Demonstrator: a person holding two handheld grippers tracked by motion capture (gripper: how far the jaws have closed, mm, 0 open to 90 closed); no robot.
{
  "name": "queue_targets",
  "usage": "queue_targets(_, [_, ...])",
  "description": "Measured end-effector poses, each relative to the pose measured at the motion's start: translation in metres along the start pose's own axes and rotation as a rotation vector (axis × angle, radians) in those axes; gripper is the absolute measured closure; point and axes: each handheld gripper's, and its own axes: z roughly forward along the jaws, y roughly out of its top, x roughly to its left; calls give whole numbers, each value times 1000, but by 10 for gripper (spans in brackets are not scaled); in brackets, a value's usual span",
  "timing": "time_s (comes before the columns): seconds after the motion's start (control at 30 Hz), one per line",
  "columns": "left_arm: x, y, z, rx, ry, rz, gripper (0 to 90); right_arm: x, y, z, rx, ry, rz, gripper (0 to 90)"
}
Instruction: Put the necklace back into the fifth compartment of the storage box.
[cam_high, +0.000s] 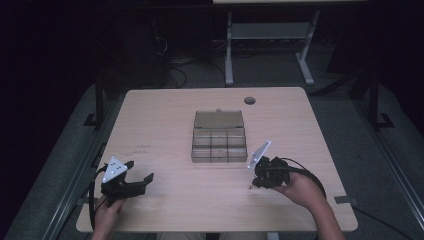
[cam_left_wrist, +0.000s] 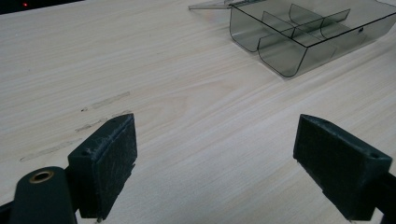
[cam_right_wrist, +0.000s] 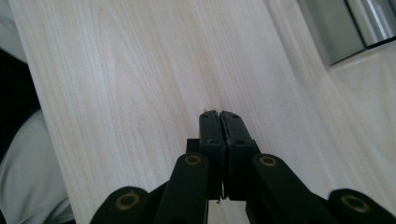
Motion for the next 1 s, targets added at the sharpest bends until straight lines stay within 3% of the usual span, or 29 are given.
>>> queue_targets(0.77, [1,0,0,-3,0,-10,132,-24,39,-20,-81,25,-8,882])
queue_targets(1.0, [1,0,0,-1,1,-10,131,-35,52,-21,-67,30,3,881])
